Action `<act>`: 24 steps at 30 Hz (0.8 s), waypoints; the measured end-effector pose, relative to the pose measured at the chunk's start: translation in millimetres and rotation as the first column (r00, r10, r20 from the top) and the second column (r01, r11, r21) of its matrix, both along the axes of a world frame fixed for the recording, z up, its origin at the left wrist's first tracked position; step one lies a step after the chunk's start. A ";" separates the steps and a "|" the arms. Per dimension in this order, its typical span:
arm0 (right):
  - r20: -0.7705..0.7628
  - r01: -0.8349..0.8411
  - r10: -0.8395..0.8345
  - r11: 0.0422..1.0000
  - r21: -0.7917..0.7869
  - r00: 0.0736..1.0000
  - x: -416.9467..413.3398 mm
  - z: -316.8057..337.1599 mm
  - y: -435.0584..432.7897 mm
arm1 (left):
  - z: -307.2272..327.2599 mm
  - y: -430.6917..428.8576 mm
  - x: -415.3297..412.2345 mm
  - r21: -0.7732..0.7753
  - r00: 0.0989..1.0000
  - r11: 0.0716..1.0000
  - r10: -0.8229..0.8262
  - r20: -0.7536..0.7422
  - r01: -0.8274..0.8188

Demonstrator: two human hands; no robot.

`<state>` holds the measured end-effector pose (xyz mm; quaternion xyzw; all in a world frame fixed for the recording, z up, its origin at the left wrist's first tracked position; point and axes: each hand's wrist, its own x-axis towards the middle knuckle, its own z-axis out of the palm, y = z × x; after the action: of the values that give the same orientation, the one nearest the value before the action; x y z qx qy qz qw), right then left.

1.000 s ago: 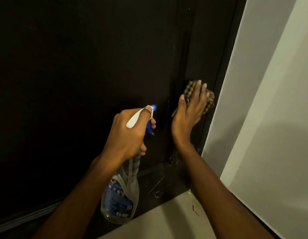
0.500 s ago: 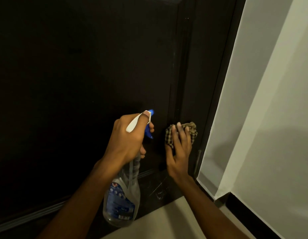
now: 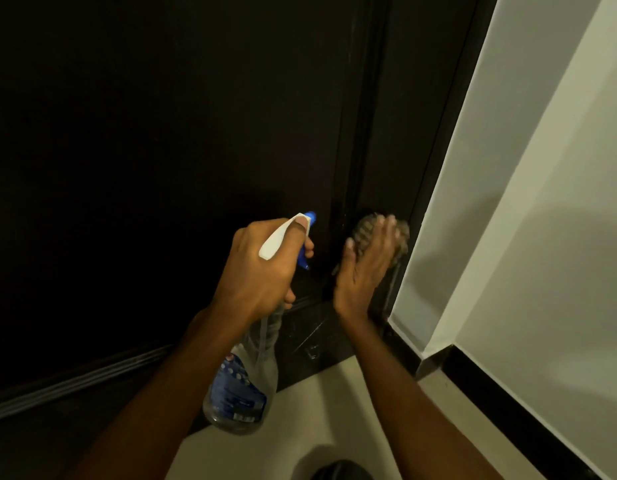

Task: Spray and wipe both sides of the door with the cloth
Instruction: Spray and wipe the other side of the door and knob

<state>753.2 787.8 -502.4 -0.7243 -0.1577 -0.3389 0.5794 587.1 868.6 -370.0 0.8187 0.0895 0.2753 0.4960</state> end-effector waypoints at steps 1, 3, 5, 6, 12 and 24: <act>-0.149 0.012 0.007 0.992 0.127 0.989 -3.1 -21.6 -0.3 | -7.8 -2.0 3.5 -0.013 1.000 1.000 -0.014 -0.016 0.014; -0.384 0.072 0.045 0.955 0.287 0.922 -9.3 -49.1 0.9 | -21.4 -3.2 8.5 -0.009 0.999 0.999 -0.033 -0.043 0.033; -0.472 0.081 0.097 0.936 0.344 0.876 -12.8 -58.2 0.4 | -33.5 -3.6 11.6 0.018 0.996 0.998 -0.054 -0.064 0.056; -0.472 0.079 0.119 0.922 0.379 0.873 -12.9 -56.3 0.5 | -39.2 -3.4 12.9 0.038 0.995 0.997 -0.059 -0.075 0.062; -0.329 -0.040 0.204 0.896 0.442 0.922 -18.3 -30.9 6.0 | -71.8 2.9 15.1 0.103 0.991 0.994 -0.028 -0.133 0.042; -0.568 0.138 0.191 0.864 0.485 0.801 -29.5 -96.4 12.3 | -86.6 1.1 12.9 0.099 0.995 0.994 -0.046 -0.089 0.055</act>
<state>723.7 800.1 -598.8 -0.6143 0.1167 -0.1137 0.7721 600.0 869.7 -456.7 0.8558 0.0761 0.2311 0.4565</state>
